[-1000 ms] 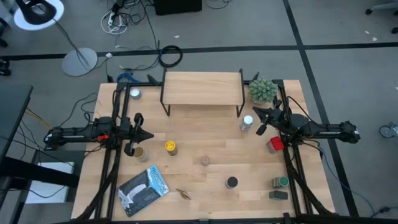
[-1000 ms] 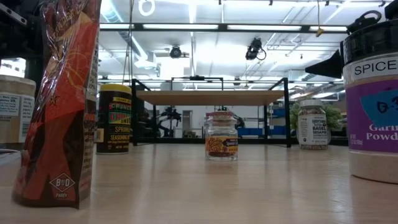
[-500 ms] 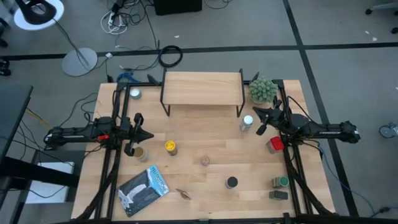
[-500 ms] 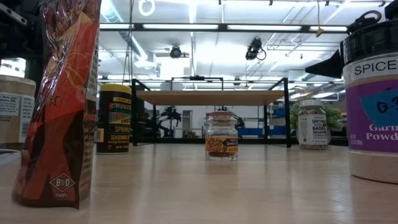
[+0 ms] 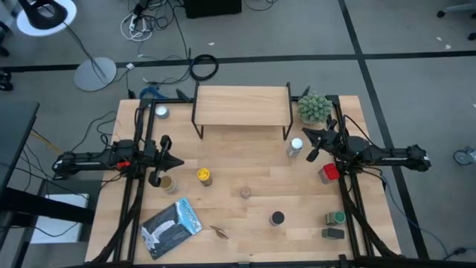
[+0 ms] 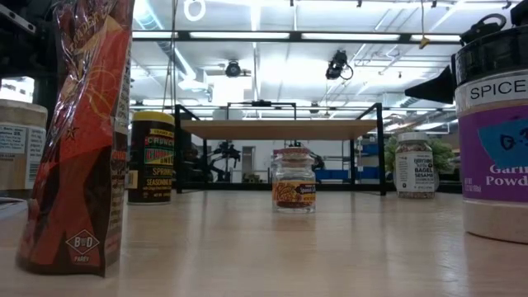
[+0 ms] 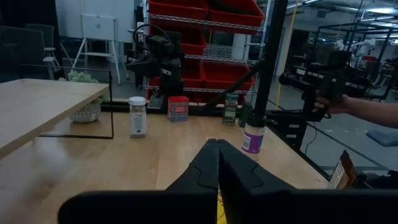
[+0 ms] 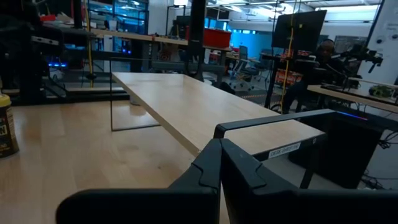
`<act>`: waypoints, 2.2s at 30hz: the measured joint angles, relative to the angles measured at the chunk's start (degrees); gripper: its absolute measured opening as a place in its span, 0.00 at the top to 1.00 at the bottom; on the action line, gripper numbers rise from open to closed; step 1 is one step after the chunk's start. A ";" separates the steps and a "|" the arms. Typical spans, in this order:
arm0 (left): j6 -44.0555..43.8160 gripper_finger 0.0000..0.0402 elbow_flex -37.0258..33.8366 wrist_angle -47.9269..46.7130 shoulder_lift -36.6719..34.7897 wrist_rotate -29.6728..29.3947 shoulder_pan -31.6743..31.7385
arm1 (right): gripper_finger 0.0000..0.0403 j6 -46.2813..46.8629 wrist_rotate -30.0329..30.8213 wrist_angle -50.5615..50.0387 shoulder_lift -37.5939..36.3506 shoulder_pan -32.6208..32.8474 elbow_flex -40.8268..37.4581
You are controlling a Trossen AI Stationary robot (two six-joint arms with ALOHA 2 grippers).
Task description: Shelf spices
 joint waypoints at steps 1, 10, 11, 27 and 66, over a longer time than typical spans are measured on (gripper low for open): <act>0.01 0.98 -0.01 -0.01 0.00 0.00 0.00 | 0.98 0.40 -0.07 0.01 0.00 -0.01 -0.01; 0.02 0.98 -0.01 0.01 0.01 0.01 0.01 | 0.98 2.12 -0.57 0.12 0.00 0.01 0.00; 0.02 0.98 0.01 -0.01 -0.01 0.00 0.01 | 0.98 1.70 0.03 0.15 0.00 0.01 0.01; 0.01 0.98 -0.02 0.01 0.01 0.01 0.00 | 1.00 6.30 5.44 -14.06 0.00 1.66 10.16; 0.01 0.98 -0.01 0.01 0.01 -0.01 0.01 | 1.00 29.89 5.00 -38.27 23.73 7.28 29.21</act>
